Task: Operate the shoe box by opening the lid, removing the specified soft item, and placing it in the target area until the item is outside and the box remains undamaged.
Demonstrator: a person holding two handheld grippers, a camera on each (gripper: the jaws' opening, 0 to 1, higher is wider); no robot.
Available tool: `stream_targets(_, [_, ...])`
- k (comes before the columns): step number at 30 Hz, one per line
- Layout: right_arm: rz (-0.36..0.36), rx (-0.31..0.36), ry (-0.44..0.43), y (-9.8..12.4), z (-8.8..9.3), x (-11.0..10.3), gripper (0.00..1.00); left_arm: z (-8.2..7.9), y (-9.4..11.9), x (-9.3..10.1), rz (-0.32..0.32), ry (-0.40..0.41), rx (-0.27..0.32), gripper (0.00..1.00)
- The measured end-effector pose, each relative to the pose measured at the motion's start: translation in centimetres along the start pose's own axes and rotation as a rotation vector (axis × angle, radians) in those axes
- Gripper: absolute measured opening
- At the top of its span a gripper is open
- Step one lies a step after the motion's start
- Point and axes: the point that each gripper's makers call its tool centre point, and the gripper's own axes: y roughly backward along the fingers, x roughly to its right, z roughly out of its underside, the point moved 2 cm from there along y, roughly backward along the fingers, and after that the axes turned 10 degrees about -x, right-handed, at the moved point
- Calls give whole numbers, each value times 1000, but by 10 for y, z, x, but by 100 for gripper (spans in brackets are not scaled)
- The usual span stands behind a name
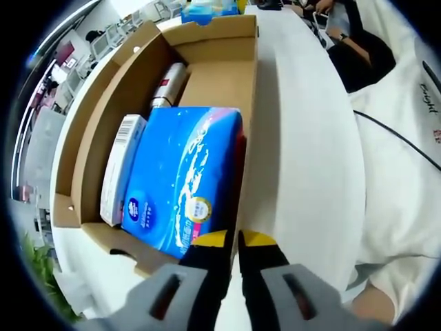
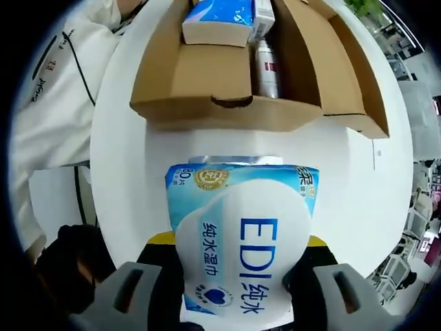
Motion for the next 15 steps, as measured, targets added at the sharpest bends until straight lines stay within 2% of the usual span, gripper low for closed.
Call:
stream_targets(4, [-3, 16, -5, -6, -4, 3, 61, 0, 0, 0, -1, -1, 2, 5])
stream_targets(15, [-16, 4, 5, -20, -5, 0, 58, 1, -1, -1, -2, -2, 3, 5])
